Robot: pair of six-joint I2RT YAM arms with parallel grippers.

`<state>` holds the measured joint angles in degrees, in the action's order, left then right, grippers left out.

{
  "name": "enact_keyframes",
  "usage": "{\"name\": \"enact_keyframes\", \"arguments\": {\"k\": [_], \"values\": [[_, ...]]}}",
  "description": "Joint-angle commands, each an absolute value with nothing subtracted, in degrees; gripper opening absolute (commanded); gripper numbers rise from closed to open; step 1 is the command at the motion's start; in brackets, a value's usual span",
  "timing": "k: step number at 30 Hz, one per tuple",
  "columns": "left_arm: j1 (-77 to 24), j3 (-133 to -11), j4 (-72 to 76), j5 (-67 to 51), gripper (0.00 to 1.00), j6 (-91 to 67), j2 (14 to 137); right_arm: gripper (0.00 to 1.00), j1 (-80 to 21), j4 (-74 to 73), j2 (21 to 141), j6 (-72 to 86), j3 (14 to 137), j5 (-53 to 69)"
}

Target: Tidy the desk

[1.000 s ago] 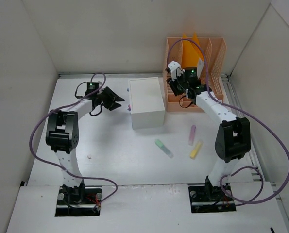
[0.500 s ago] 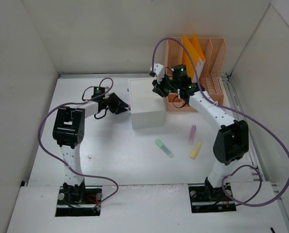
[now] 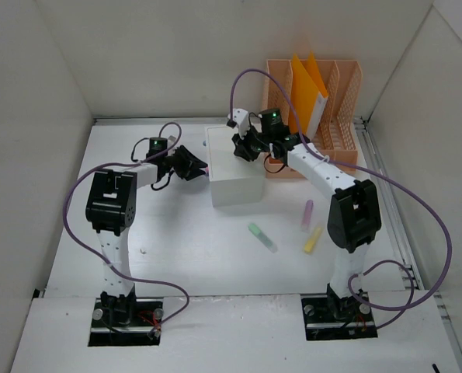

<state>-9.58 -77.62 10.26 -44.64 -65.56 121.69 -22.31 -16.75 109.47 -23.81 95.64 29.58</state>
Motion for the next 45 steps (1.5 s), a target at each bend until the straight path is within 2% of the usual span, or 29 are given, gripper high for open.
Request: {"name": "enact_keyframes", "arguments": {"k": [1, 21, 31, 36, 45], "values": [[-9.9, -77.5, 16.6, -47.9, 0.32, -66.9, 120.2, 0.15, -22.5, -14.0, 108.5, -23.2, 96.4, 29.0], [-10.5, -72.4, 30.7, -51.6, 0.33, -75.3, 123.1, 0.15, -22.8, -14.0, 109.2, -24.1, 94.5, 26.2], [-11.0, -68.8, 43.0, -52.7, 0.36, -82.3, 125.4, 0.12, -23.5, -16.0, 110.0, -24.9, 94.1, 25.8], [-11.0, -68.1, 48.1, -52.9, 0.30, -84.7, 126.4, 0.11, -24.4, -18.7, 110.7, -26.0, 94.2, 25.7], [-11.5, -65.9, 55.7, -53.4, 0.28, -89.4, 127.8, 0.10, -25.4, -20.5, 111.9, -27.7, 94.5, 24.3]]}}
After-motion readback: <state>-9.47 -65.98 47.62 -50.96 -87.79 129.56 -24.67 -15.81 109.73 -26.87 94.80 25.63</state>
